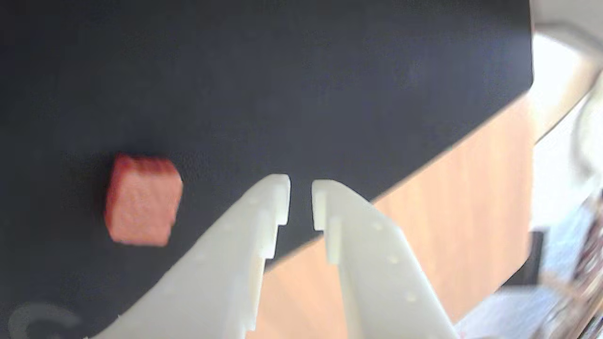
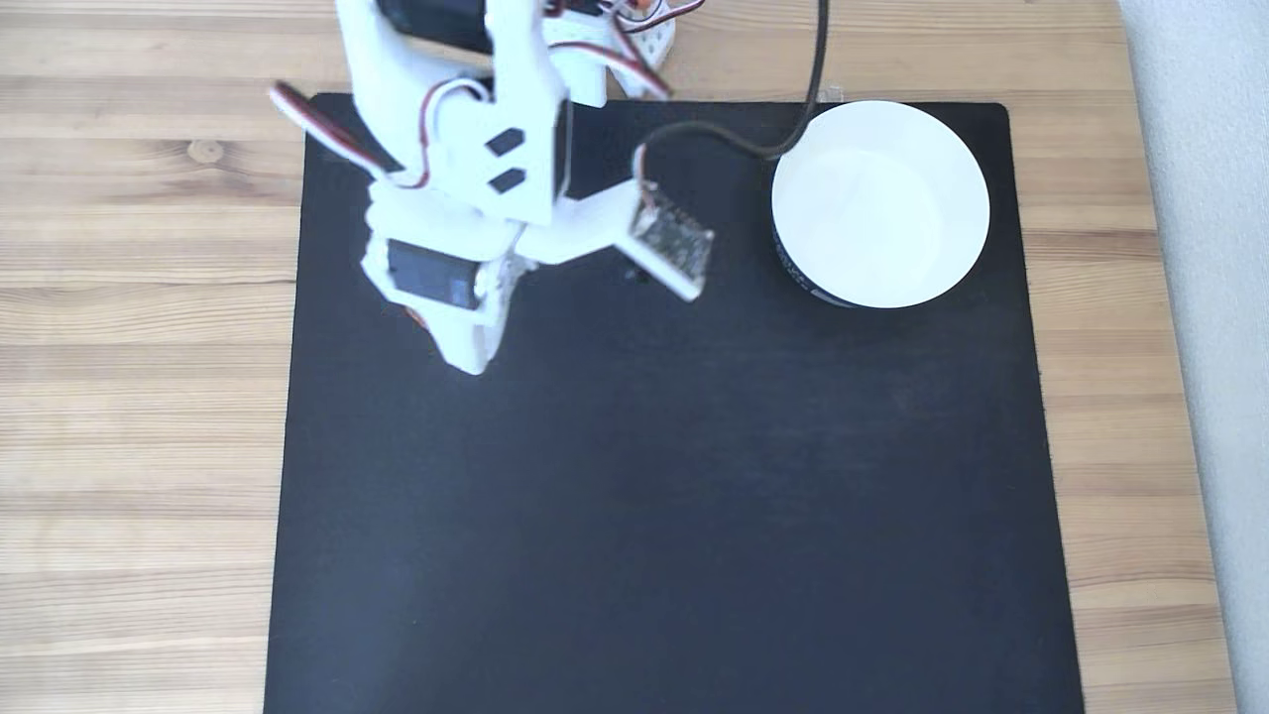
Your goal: Pick up the toy and place it on the plate
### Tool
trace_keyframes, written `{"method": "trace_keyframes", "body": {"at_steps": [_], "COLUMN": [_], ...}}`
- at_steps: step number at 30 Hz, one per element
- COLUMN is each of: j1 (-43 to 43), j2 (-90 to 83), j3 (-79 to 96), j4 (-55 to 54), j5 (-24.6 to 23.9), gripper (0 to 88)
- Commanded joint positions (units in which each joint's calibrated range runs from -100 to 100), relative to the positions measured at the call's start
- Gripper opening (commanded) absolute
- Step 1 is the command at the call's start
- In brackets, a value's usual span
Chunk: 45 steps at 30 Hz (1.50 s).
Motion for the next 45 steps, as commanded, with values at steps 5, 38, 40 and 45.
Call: {"method": "trace_keyframes", "body": {"at_steps": [5,38,40,45], "j1": [12.69,12.44,12.44,12.94], "j2": [5.43,5.43,5.43,5.43], "j3": [-8.49,2.32,2.5,2.5], "j4": [1.56,1.56,1.65,4.1], "j5": [-0.33,-2.52,-2.52,-2.52], "gripper": [2.4,2.4,2.4,2.6]}}
